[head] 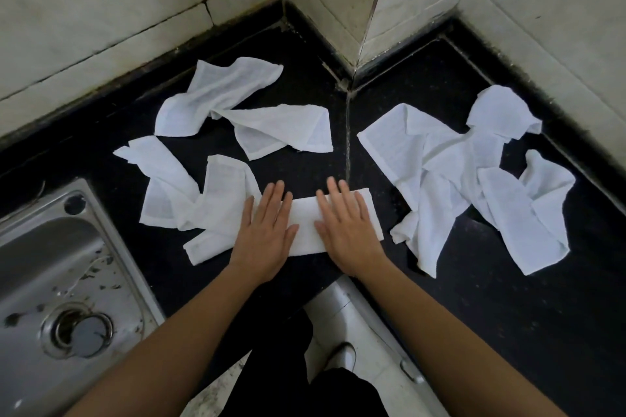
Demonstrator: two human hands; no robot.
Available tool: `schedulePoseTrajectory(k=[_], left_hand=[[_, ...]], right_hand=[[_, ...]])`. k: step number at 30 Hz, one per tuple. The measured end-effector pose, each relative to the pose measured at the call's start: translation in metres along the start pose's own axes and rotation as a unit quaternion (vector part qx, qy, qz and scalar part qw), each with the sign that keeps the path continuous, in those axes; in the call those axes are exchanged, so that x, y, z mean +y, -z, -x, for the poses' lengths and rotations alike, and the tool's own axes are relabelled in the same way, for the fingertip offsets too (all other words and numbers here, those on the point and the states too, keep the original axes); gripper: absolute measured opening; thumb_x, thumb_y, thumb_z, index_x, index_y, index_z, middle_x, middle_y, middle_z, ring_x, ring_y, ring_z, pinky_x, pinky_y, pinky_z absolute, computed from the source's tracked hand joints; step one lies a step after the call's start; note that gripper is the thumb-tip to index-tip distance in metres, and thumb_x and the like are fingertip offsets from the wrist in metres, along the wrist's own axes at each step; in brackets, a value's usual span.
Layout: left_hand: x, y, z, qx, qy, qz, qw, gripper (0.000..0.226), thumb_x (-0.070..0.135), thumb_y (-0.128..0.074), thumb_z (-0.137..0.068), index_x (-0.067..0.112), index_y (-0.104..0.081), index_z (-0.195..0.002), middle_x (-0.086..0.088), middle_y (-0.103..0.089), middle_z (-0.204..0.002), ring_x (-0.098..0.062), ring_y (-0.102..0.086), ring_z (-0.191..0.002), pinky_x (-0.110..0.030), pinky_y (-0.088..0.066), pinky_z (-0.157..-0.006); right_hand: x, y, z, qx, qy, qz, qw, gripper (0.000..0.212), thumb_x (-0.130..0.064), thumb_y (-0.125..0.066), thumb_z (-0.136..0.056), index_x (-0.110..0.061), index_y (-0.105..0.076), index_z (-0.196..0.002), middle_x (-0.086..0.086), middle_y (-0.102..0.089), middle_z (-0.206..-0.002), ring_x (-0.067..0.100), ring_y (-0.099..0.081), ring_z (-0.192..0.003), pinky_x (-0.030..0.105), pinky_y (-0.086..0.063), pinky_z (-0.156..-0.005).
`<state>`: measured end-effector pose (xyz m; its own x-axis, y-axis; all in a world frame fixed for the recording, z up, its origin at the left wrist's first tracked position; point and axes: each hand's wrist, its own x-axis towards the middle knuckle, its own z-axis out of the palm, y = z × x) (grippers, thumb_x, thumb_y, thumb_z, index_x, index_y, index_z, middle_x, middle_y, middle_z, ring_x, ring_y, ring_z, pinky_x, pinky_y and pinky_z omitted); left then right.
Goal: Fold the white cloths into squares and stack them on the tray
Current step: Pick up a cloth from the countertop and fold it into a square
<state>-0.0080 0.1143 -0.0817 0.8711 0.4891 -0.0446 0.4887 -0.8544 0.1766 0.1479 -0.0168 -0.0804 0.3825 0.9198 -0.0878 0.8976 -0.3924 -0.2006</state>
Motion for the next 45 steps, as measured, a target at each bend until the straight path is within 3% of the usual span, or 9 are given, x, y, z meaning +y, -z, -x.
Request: schedulePoseTrajectory(k=[3, 13, 19, 21, 26, 29, 32, 39, 45], left_hand=[[-0.011, -0.015, 0.013, -0.071, 0.008, -0.034, 0.997, 0.069, 0.052, -0.014, -0.103, 0.009, -0.02, -0.156, -0.013, -0.012, -0.164, -0.026, -0.006, -0.153, -0.056, -0.013, -0.121], [-0.013, -0.022, 0.012, -0.078, 0.021, -0.043, 0.996, 0.07, 0.054, -0.014, -0.102, 0.012, -0.014, -0.157, -0.011, -0.008, -0.165, -0.025, 0.0, -0.153, -0.054, -0.009, -0.121], [-0.013, -0.022, 0.013, -0.081, 0.018, -0.032, 0.996, 0.07, 0.055, -0.01, -0.101, 0.014, -0.013, -0.158, -0.01, -0.008, -0.166, -0.024, 0.0, -0.153, -0.052, -0.003, -0.121], [-0.014, -0.022, 0.011, -0.085, 0.02, -0.022, 0.996, 0.071, 0.056, -0.008, -0.101, 0.014, -0.012, -0.158, -0.009, -0.006, -0.166, -0.023, 0.002, -0.153, -0.052, -0.002, -0.121], [-0.013, -0.022, 0.013, -0.076, 0.022, -0.022, 0.997, 0.07, 0.054, -0.012, -0.101, 0.012, -0.015, -0.157, -0.01, -0.006, -0.166, -0.023, 0.001, -0.153, -0.052, -0.004, -0.121], [-0.014, -0.023, 0.014, -0.071, 0.023, -0.031, 0.997, 0.07, 0.054, -0.011, -0.101, 0.013, -0.013, -0.158, -0.011, -0.006, -0.165, -0.024, 0.001, -0.153, -0.053, -0.003, -0.121], [-0.012, -0.023, 0.015, -0.077, 0.028, -0.047, 0.996, 0.07, 0.054, -0.01, -0.101, 0.013, -0.011, -0.158, -0.01, -0.005, -0.166, -0.023, 0.002, -0.153, -0.055, -0.001, -0.121], [-0.009, -0.023, 0.016, -0.08, 0.032, -0.042, 0.995, 0.071, 0.054, -0.01, -0.101, 0.011, -0.013, -0.157, -0.011, -0.007, -0.165, -0.025, -0.002, -0.153, -0.057, -0.006, -0.12], [0.02, -0.029, 0.012, -0.091, 0.026, -0.021, 0.995, 0.072, 0.055, -0.011, -0.101, 0.009, -0.017, -0.156, -0.013, -0.012, -0.164, -0.027, -0.007, -0.152, -0.059, -0.014, -0.119]], right_hand=[[-0.006, -0.017, -0.003, -0.057, 0.01, 0.021, 0.998, 0.064, -0.05, -0.02, -0.106, -0.014, -0.016, -0.158, 0.012, -0.007, -0.167, 0.03, -0.005, -0.154, 0.052, -0.012, -0.123], [0.012, -0.018, 0.005, -0.065, -0.045, 0.01, 0.997, 0.069, -0.055, -0.015, -0.104, -0.014, -0.011, -0.159, 0.011, -0.004, -0.167, 0.027, 0.002, -0.154, 0.048, -0.008, -0.124], [0.014, 0.003, 0.012, -0.005, -0.115, -0.056, 0.992, 0.062, -0.046, -0.035, -0.105, -0.008, -0.03, -0.154, 0.017, -0.026, -0.161, 0.033, -0.024, -0.148, 0.051, -0.026, -0.119], [0.025, 0.016, 0.018, 0.055, -0.213, -0.097, 0.971, 0.058, -0.034, -0.051, -0.1, -0.003, -0.039, -0.147, 0.02, -0.046, -0.143, 0.036, -0.049, -0.126, 0.047, -0.046, -0.101], [0.042, 0.046, 0.009, -0.087, -0.388, -0.264, 0.879, 0.047, -0.034, -0.061, -0.093, -0.007, -0.052, -0.131, 0.01, -0.058, -0.121, 0.028, -0.058, -0.106, 0.032, -0.044, -0.08], [0.046, 0.048, 0.002, -0.126, -0.402, -0.307, 0.853, 0.024, -0.033, -0.064, -0.088, -0.01, -0.066, -0.082, 0.005, -0.062, -0.078, 0.022, -0.059, -0.076, 0.029, -0.043, -0.064], [0.051, 0.048, 0.004, -0.161, -0.415, -0.332, 0.832, 0.03, -0.028, -0.068, -0.082, -0.014, -0.056, -0.059, 0.004, -0.054, -0.069, 0.019, -0.053, -0.064, 0.027, -0.04, -0.059], [0.061, 0.055, 0.012, -0.127, -0.445, -0.506, 0.728, 0.015, -0.02, -0.08, -0.081, -0.016, -0.066, -0.085, 0.004, -0.07, -0.091, 0.017, -0.063, -0.077, 0.024, -0.049, -0.062], [0.078, 0.06, 0.031, -0.048, -0.466, -0.491, 0.735, 0.01, -0.024, -0.08, -0.078, -0.019, -0.076, -0.086, 0.006, -0.076, -0.088, 0.022, -0.064, -0.066, 0.038, -0.059, -0.068]])
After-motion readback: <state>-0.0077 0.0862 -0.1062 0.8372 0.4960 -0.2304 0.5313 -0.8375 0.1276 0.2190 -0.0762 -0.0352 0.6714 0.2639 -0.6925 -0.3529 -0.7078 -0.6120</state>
